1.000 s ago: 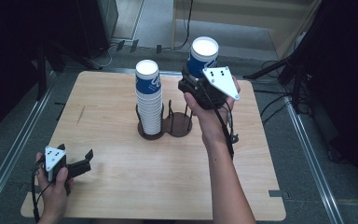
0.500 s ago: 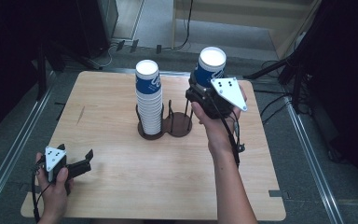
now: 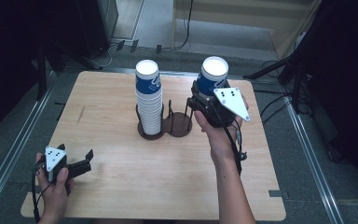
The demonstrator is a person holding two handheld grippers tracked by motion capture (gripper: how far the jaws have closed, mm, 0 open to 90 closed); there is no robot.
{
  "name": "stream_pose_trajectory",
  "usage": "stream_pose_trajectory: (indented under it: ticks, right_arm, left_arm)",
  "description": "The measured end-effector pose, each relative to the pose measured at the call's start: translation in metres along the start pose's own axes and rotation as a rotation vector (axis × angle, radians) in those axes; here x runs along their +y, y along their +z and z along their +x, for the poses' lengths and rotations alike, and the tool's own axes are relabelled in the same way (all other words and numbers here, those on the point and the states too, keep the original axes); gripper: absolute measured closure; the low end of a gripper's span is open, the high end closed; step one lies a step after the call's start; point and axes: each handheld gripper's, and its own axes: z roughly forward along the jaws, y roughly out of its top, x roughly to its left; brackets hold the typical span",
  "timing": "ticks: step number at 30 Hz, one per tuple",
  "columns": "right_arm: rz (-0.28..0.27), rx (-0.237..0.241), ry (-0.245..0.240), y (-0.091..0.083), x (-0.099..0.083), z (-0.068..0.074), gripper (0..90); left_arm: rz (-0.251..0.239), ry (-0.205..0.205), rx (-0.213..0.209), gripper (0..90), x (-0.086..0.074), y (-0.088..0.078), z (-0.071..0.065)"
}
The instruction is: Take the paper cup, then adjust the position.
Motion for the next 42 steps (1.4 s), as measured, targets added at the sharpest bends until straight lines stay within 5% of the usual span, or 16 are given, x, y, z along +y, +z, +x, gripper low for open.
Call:
stream_pose_trajectory:
  ticks: [22, 34, 40, 42]
  right_arm:
    - [0.066, -0.028, 0.013, -0.016, -0.043, -0.016, 18.0]
    - [0.104, -0.034, 0.006, -0.026, -0.069, -0.02, 18.0]
    - [0.136, -0.038, 0.006, -0.033, -0.087, -0.024, 17.9]
    - [0.146, -0.036, 0.005, -0.035, -0.097, -0.026, 17.9]
  left_arm:
    - [-0.006, 0.025, 0.007, 0.0, 0.0, 0.0, -0.003]
    - [-0.029, -0.021, -0.022, 0.0, 0.0, 0.0, 0.002]
    - [-0.018, 0.008, -0.027, 0.0, 0.004, -0.005, 0.001]
    - [-0.013, 0.0, -0.063, 0.0, 0.006, -0.006, 0.001]
